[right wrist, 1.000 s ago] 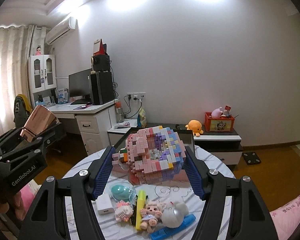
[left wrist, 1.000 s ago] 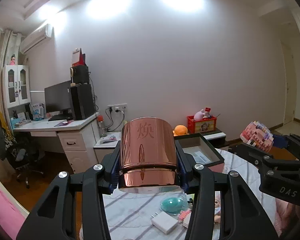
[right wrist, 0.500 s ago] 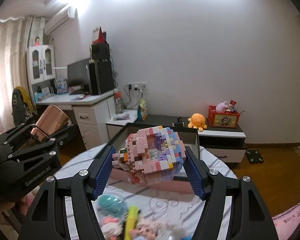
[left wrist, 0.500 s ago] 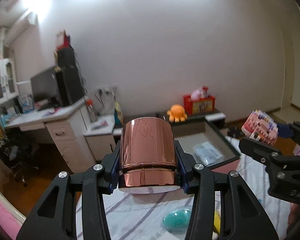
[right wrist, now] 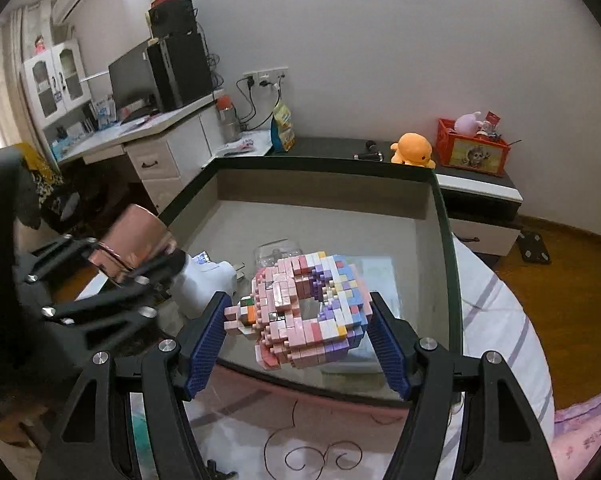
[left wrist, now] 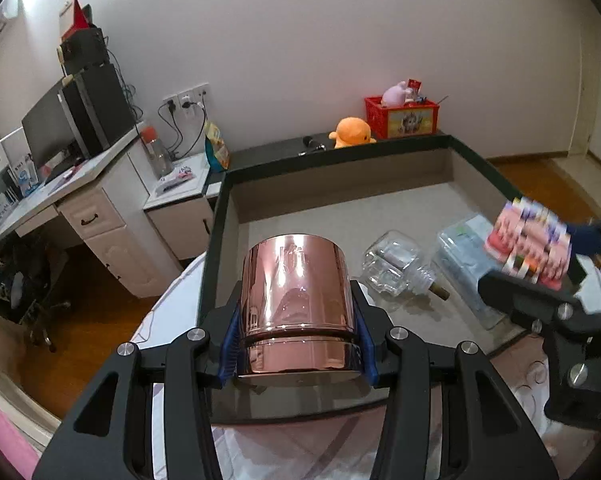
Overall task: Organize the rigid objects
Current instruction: 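Carry the cup and block toy into the pink box and open both grippers, then withdraw both tools back from the pink box toward the remaining items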
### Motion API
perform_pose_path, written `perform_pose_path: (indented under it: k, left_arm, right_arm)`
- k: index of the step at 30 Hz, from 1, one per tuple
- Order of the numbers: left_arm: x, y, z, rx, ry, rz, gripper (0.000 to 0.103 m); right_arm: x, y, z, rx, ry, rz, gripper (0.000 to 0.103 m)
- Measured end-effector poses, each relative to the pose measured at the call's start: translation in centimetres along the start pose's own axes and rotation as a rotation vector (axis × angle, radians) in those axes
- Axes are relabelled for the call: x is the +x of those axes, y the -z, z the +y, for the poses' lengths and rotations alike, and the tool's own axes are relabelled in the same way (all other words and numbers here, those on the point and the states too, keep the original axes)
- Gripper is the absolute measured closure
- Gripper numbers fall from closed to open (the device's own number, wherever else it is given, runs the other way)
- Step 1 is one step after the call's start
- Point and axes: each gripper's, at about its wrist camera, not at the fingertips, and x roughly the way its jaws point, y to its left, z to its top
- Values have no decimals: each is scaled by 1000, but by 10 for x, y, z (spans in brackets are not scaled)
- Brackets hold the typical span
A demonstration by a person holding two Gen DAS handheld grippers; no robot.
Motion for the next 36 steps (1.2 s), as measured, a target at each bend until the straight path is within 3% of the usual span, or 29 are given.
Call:
perform_pose_path:
  k: [3, 5, 8, 10, 11, 16, 22, 29, 36]
  left_arm:
    - [4, 0, -2, -7, -15, -7, 53]
    - [4, 0, -4, -1, -34, -6, 36]
    - [0, -1, 1, -10, -39, -22, 20]
    - [-13, 0, 6, -28, -54, -54, 17]
    - [-20, 0, 9, -40, -47, -65, 14]
    - [-58, 5, 22, -73, -55, -113, 7]
    - [-127, 21, 30, -111, -44, -221, 0]
    - [-230, 60, 24, -141, -30, -388, 0]
    - [-299, 102, 10, -149, -41, -480, 0]
  right_arm:
    - [9, -4, -1, -11, 14, 39, 34]
    - [16, -5, -5, 8, 4, 74, 33]
    - [20, -5, -9, 18, 10, 97, 33]
    - [17, -6, -12, 39, -8, 82, 29]
    - [11, -5, -15, 54, -10, 63, 23]
    - [-15, -8, -16, 91, -20, -11, 22]
    - [-79, -1, -5, 79, -22, -132, 19]
    - [-175, 33, 27, 20, 11, -327, 17]
    - [-242, 80, 56, -19, 72, -470, 16]
